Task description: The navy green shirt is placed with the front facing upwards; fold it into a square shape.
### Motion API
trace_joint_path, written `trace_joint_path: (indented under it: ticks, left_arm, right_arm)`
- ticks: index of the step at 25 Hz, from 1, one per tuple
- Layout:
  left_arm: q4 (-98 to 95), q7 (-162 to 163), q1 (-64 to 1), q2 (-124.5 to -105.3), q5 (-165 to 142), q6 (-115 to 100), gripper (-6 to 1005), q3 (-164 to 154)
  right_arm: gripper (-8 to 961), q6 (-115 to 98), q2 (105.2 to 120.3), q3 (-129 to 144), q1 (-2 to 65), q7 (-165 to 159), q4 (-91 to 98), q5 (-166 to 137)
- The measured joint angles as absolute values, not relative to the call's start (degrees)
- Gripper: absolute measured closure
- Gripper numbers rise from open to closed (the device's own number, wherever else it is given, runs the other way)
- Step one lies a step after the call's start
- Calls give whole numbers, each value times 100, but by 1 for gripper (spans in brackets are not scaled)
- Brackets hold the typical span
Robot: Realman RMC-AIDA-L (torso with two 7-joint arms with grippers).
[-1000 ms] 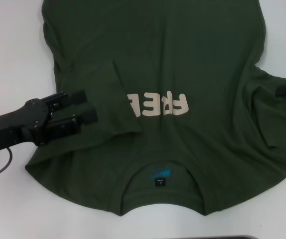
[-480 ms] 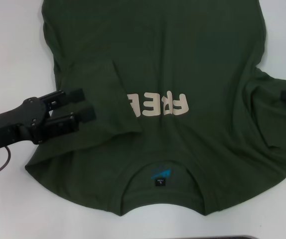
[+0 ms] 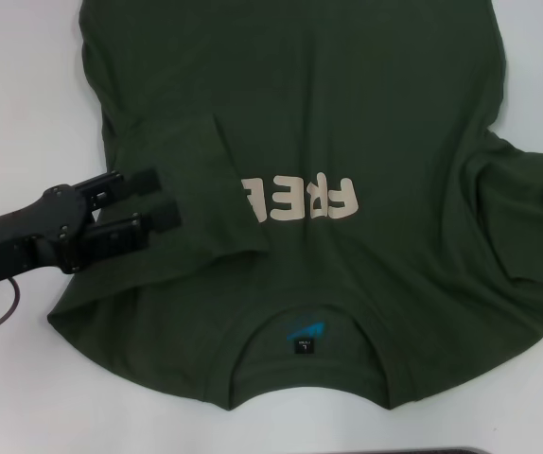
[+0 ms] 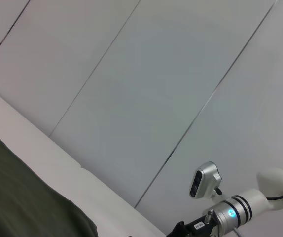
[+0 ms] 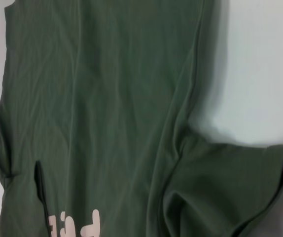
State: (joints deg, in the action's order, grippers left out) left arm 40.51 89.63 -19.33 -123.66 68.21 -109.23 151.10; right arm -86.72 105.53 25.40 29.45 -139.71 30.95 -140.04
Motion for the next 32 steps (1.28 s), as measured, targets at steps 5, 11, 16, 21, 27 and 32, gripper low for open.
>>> trace_joint_path:
  ticks: [5,11,16,21,27,32]
  left_arm:
    - [4052,8964,-1928,-12366,6820,-10945,158,15114]
    - [4045,8965,-1909,-12371,6820,-10959,158,15168]
    - [3964,8965,-1927,-12375,6820,-10964,158,15170]
    - [3955,8965,-1931,-12371,6820,-10975,158,15172]
    - [3955,8965,-1928,-12368,6829,-10978,159,15179]
    - [3955,8965,-1932,-12375,6850,-10978,159,15179]
  right_arm:
    - [939,-8926,10432,2601,2894,-14114,3277,-14046]
    - [940,-9111,10317,2528,2746,-14481,3946,-14063]
    - [940,-9084,10290,2532,2858,-14520,4020,-14071]
    - [939,-9063,10250,2518,2922,-14647,4231,-14151]
    - [939,-9170,10238,2478,2944,-14793,4502,-14144]
    - [940,-9286,10284,2587,3065,-14789,4357,-14151]
